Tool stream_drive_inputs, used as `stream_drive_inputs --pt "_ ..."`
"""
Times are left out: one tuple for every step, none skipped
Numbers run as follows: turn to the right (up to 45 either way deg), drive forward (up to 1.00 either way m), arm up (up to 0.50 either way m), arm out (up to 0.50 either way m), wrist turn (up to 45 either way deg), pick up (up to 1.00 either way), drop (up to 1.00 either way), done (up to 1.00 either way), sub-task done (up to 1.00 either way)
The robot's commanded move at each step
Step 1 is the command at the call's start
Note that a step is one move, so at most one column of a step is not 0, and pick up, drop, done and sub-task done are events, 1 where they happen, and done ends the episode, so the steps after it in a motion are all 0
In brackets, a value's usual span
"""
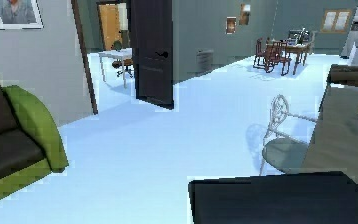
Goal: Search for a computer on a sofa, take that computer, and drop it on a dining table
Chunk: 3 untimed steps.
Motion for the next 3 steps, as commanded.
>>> stream_drive_inputs --pt "0.0 0.25 0.00 0.00 0.0 0.00 0.00 0.00 0.00" --pt "0.0 1.00 0.00 0.00 0.0 0.00 0.00 0.00 0.00" --pt "0.0 0.65 0.00 0.00 0.0 0.00 0.00 0.00 0.00"
